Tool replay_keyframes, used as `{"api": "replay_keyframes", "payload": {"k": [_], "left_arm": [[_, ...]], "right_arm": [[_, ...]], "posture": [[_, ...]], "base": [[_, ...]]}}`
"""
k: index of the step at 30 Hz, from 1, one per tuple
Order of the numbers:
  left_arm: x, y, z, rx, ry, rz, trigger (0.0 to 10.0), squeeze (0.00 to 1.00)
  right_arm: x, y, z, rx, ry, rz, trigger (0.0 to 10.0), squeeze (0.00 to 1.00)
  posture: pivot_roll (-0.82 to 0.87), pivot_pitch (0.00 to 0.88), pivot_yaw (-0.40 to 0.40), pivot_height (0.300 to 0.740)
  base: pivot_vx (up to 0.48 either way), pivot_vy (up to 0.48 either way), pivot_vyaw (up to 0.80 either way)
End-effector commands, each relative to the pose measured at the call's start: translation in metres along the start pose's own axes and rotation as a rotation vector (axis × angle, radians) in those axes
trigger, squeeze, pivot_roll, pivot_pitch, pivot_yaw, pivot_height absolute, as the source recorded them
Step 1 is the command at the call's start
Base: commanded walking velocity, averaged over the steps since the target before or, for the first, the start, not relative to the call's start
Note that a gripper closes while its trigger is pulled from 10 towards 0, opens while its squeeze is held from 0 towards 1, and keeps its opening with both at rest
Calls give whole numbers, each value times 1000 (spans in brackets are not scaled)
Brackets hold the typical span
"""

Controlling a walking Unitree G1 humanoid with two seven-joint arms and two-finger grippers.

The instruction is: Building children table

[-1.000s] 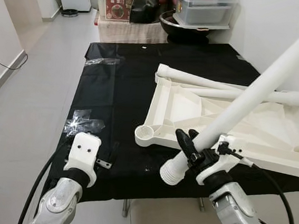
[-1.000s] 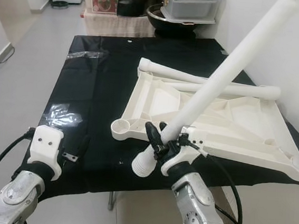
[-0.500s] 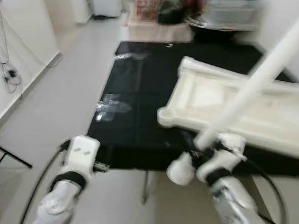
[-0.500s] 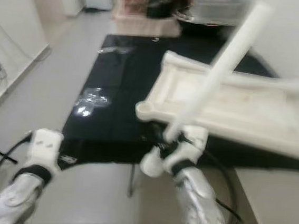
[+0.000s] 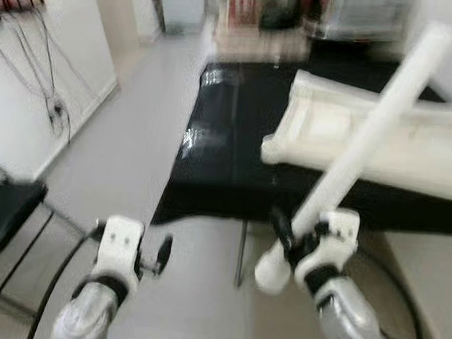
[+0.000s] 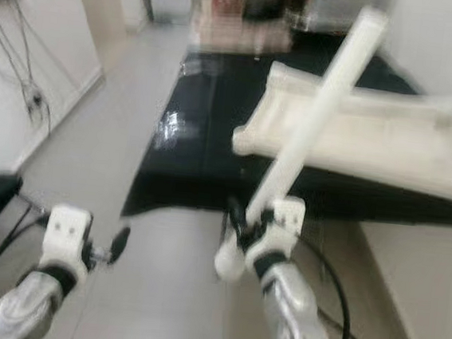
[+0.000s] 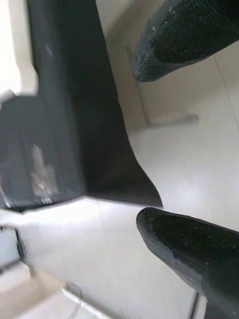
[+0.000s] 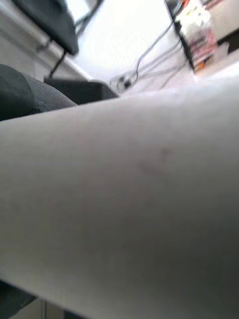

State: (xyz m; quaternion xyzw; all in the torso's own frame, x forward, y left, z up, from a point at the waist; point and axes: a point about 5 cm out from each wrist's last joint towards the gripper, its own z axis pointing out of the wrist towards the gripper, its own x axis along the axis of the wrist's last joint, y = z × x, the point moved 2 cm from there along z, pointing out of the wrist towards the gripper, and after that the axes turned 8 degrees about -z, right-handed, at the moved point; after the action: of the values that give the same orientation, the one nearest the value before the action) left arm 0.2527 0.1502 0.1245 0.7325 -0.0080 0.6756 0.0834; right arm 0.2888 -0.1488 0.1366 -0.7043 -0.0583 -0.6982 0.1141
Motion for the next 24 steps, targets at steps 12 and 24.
{"api": "replay_keyframes", "payload": {"k": [12,24], "left_arm": [[-13,1,7,-35,-28,-74,10000,0],[-13,-1,8,-32,-16,-80,10000,0]], "right_arm": [[-2,-4,6,18,5,-10,10000,0],[-3,-4,7,18,3,-12,10000,0]], "posture": [[-41,60,-7,740],[-42,57,-7,740]], "base": [[0,-291,0],[0,0,0]]}}
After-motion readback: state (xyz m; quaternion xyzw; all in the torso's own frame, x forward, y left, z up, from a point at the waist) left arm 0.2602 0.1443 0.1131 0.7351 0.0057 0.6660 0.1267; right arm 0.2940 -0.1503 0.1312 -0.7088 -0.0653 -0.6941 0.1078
